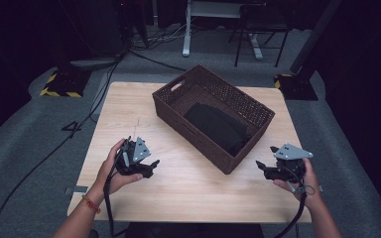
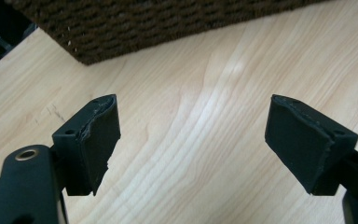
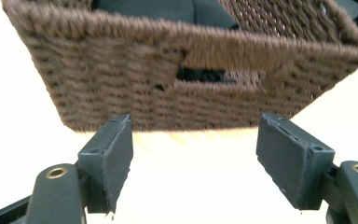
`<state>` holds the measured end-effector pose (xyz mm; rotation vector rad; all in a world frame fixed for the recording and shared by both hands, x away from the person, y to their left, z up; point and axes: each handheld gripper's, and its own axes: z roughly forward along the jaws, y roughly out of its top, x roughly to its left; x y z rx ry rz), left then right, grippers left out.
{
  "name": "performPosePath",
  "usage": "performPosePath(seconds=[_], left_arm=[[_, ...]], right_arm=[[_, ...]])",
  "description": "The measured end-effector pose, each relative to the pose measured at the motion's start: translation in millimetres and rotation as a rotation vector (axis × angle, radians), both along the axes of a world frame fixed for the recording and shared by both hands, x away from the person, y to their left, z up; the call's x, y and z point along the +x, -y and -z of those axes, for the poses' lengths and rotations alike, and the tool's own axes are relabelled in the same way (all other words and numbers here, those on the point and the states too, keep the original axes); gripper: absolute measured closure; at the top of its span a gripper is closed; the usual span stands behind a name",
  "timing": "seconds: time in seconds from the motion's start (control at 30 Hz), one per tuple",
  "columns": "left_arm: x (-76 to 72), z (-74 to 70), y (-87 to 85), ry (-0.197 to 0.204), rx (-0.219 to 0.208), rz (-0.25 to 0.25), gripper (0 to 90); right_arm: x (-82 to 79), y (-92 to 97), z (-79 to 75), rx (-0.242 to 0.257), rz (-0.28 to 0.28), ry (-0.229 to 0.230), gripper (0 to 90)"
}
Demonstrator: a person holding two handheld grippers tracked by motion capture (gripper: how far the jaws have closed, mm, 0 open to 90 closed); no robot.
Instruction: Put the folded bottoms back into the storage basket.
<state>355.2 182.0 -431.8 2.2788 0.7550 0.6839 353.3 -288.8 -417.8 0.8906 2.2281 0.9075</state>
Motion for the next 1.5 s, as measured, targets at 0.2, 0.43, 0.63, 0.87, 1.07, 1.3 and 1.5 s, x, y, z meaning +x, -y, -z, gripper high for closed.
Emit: performPosePath(seconds=[0.2, 0.43, 0.63, 0.87, 1.07, 1.3, 1.5], left_arm=[[-8.6, 15.0, -12.2, -0.009, 0.026, -0.024, 18.3], [-17.2, 27.3, -26.6, -0.028, 0.026, -0.035, 17.9], [-22.7, 36.7, -39.1, -0.045, -0.007, -0.048, 17.8], [-28.5, 54.1, -55.5, -0.094, -0.046, -0.101, 17.1], [-30.8, 70.2, -71.2, -0.136, -0.104, -0.159, 17.1], [-27.5, 72.7, -83.0, -0.219, -0.187, -0.224, 17.1], [-27.7, 72.7, -82.9, -0.218, -0.186, -0.225, 16.9]], right_arm=[[-5.9, 15.7, 16.9, 0.010, 0.033, -0.022, 27.9], [-12.8, 32.5, 35.0, 0.046, 0.045, -0.054, 26.8], [-14.3, 45.2, 47.2, 0.068, 0.094, -0.088, 25.8], [-18.3, 60.9, 64.4, 0.085, 0.128, -0.126, 25.3], [-22.9, 68.0, 82.2, 0.104, 0.148, -0.167, 22.0], [-23.3, 73.6, 86.4, 0.169, 0.172, -0.181, 20.4], [-23.1, 72.6, 86.6, 0.172, 0.176, -0.186, 19.3]])
